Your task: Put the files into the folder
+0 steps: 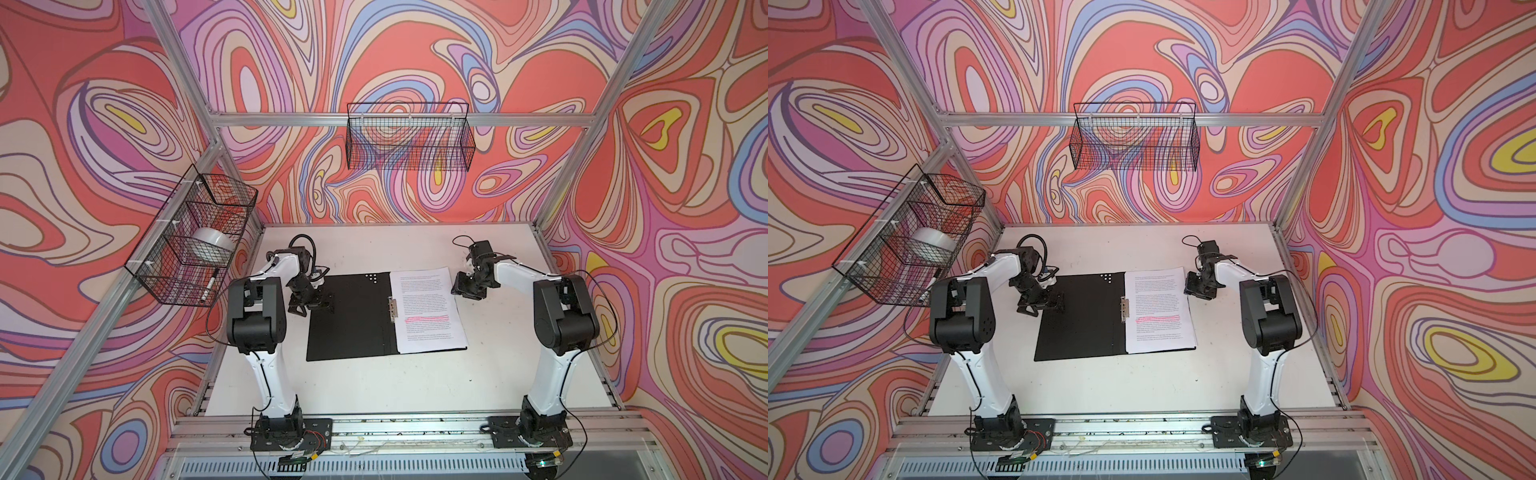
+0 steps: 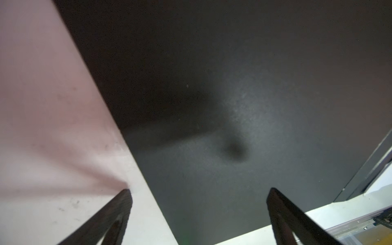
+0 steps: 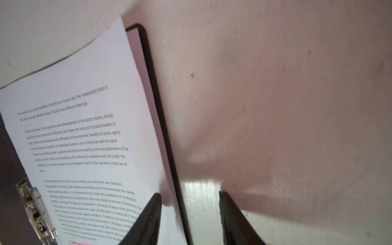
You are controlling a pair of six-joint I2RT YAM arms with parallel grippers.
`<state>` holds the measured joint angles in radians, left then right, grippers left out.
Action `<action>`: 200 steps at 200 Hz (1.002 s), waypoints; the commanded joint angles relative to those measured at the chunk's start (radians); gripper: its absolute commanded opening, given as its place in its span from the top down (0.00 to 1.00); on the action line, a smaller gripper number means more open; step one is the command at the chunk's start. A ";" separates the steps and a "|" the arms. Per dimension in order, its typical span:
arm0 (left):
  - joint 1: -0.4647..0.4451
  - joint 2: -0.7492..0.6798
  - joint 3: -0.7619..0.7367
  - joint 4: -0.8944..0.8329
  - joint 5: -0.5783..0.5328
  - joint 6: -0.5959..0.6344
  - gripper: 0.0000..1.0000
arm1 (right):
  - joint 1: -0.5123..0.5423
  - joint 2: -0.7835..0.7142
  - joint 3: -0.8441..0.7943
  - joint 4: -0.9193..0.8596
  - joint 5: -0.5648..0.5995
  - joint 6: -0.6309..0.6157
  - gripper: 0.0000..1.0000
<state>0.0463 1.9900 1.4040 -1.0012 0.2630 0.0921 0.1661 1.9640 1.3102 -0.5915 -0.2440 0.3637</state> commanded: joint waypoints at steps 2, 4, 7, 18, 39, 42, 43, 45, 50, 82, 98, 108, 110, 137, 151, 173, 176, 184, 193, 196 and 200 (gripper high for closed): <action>0.001 0.025 0.007 -0.013 0.033 -0.005 0.00 | -0.003 0.030 0.003 -0.039 0.011 -0.013 0.53; 0.001 0.026 0.007 -0.013 0.034 -0.004 0.00 | -0.003 0.030 0.002 -0.040 0.011 -0.012 0.53; 0.001 0.028 0.009 -0.013 0.037 -0.005 0.00 | -0.004 0.030 0.001 -0.040 0.009 -0.012 0.53; 0.001 0.036 0.012 -0.013 0.049 -0.001 0.00 | -0.003 0.026 -0.004 -0.039 0.004 -0.008 0.54; 0.000 0.053 0.020 -0.017 0.075 0.002 0.00 | -0.002 0.022 -0.017 -0.039 -0.010 0.001 0.54; -0.001 0.056 0.023 -0.017 0.076 0.003 0.00 | -0.002 0.023 -0.020 -0.040 -0.013 0.004 0.54; -0.002 0.057 0.024 -0.017 0.076 0.002 0.00 | -0.001 0.023 -0.021 -0.040 -0.014 0.004 0.54; -0.002 0.059 0.025 -0.017 0.077 0.000 0.00 | -0.001 0.024 -0.022 -0.039 -0.016 0.004 0.54; -0.002 0.062 0.028 -0.016 0.080 -0.001 0.00 | -0.001 0.025 -0.027 -0.040 -0.018 0.007 0.54; -0.002 0.080 0.047 -0.017 0.102 -0.001 0.00 | 0.007 0.026 -0.059 -0.042 -0.038 0.025 0.56; -0.002 0.087 0.052 -0.019 0.121 0.000 0.00 | 0.014 0.022 -0.067 -0.062 -0.023 0.029 0.56; -0.002 0.090 0.053 -0.017 0.130 -0.001 0.00 | 0.017 0.022 -0.068 -0.074 -0.018 0.031 0.56; -0.002 0.091 0.053 -0.017 0.133 -0.001 0.00 | 0.018 0.024 -0.068 -0.076 -0.018 0.031 0.56; -0.002 0.089 0.052 -0.013 0.167 0.001 0.00 | 0.027 0.024 -0.073 -0.088 -0.020 0.034 0.56; -0.002 0.084 0.049 -0.010 0.189 0.000 0.00 | 0.030 0.025 -0.069 -0.095 -0.020 0.037 0.56; -0.002 0.081 0.047 -0.010 0.225 -0.003 0.00 | 0.033 0.031 -0.062 -0.111 -0.018 0.040 0.56; -0.002 0.080 0.047 -0.011 0.228 -0.004 0.00 | 0.034 0.032 -0.060 -0.114 -0.016 0.039 0.56; -0.002 0.076 0.044 -0.013 0.238 -0.004 0.00 | 0.034 0.035 -0.056 -0.124 -0.014 0.039 0.56; -0.002 0.067 0.036 -0.008 0.243 -0.004 0.00 | 0.036 0.037 -0.052 -0.132 -0.013 0.036 0.56; -0.002 0.063 0.033 -0.004 0.243 -0.006 0.00 | 0.036 0.038 -0.052 -0.135 -0.012 0.036 0.56; -0.002 0.058 0.029 0.000 0.243 -0.007 0.00 | 0.038 0.037 -0.050 -0.138 -0.012 0.034 0.56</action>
<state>0.0490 2.0323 1.4590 -1.0191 0.4305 0.0811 0.1875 1.9541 1.2900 -0.6090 -0.2703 0.3870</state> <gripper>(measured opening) 0.998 0.439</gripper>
